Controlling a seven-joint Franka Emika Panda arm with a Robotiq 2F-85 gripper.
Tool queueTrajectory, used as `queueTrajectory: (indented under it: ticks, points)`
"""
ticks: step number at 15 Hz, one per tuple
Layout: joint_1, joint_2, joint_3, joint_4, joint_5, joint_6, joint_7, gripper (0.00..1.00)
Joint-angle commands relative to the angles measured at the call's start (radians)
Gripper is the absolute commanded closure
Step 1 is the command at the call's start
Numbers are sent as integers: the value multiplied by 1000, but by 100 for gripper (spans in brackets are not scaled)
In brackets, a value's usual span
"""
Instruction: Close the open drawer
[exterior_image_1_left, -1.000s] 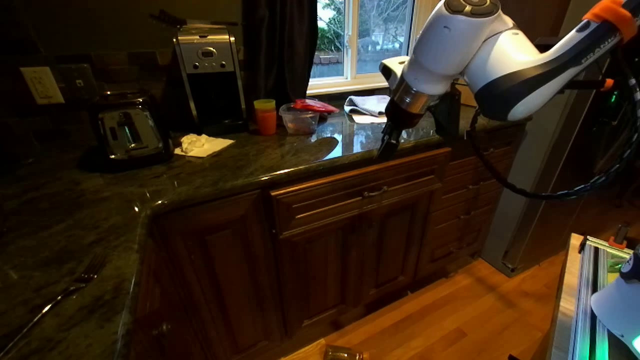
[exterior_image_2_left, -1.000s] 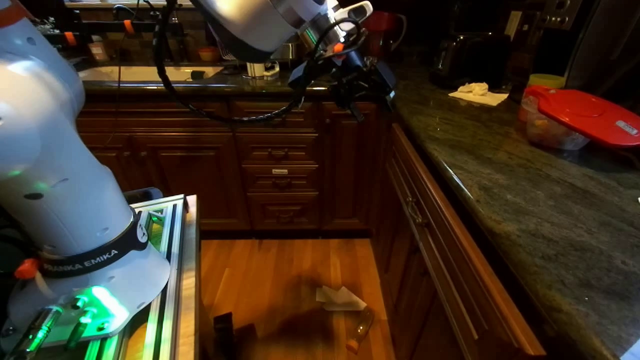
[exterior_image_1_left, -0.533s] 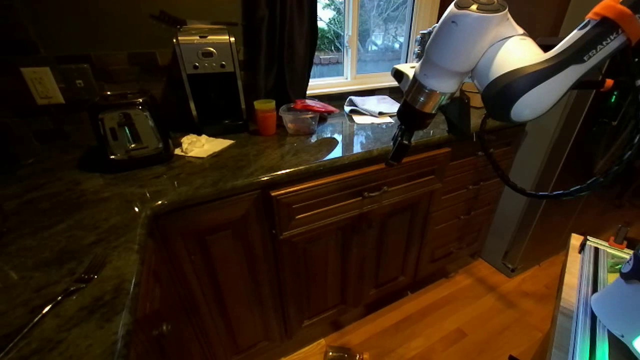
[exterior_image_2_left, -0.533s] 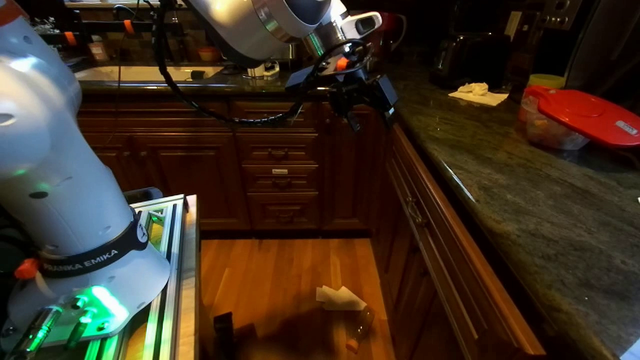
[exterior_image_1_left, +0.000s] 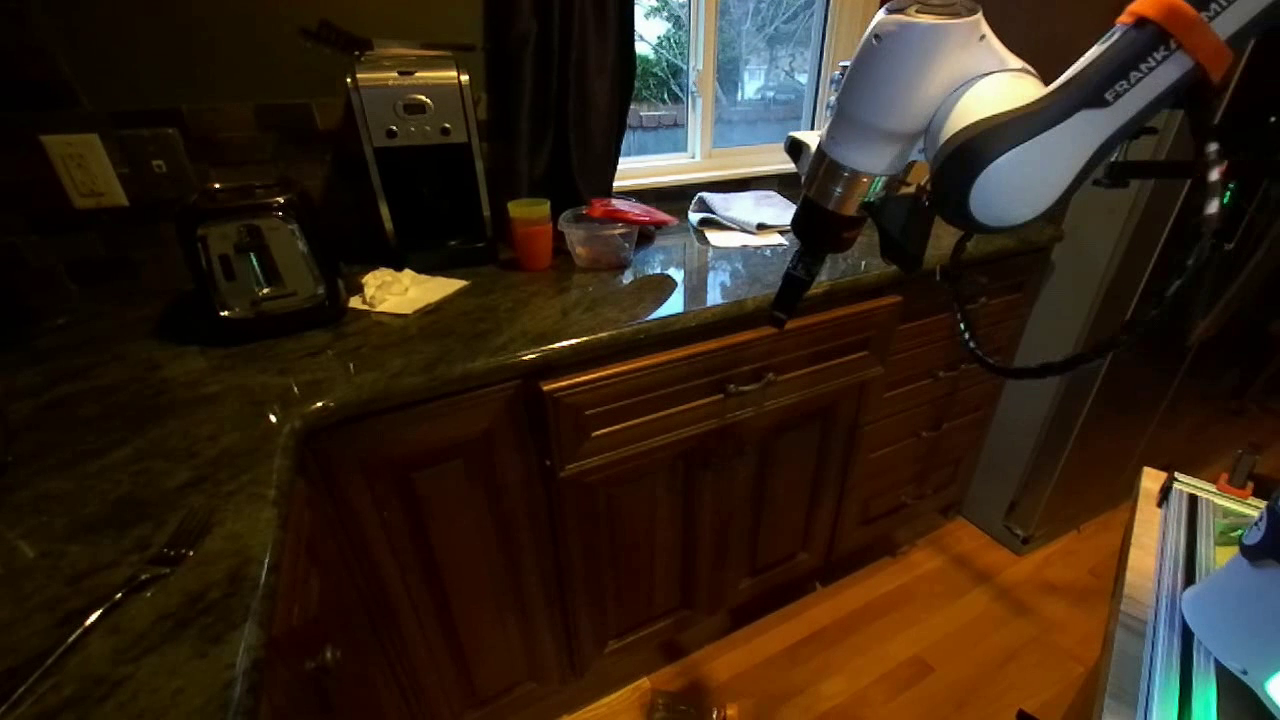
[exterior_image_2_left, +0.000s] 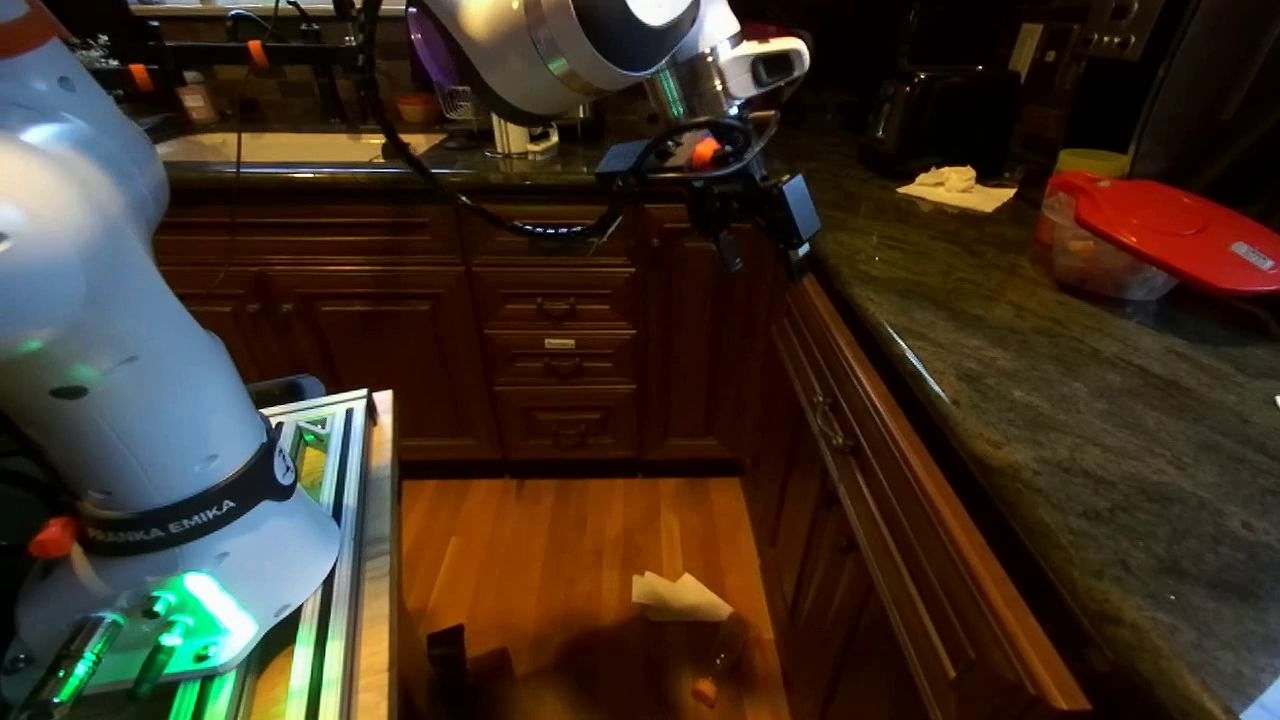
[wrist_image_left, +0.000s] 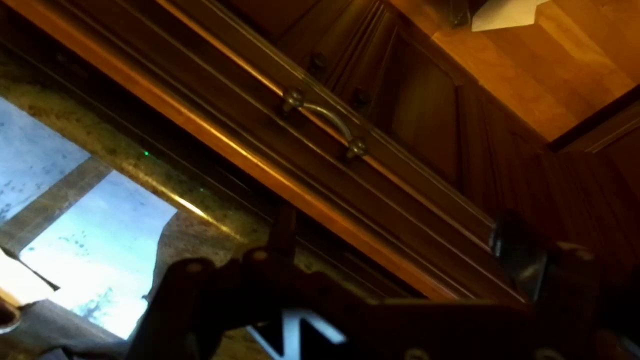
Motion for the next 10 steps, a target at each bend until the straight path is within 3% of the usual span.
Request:
queueTrajectory:
  ticks: [1,5,10]
  points:
    - [-68,117,34,79,198,-31,-117,0]
    - [-112,237,45,157,270,-23,-121,0]
    - [-126,371,20,238,249,1,-63,0]
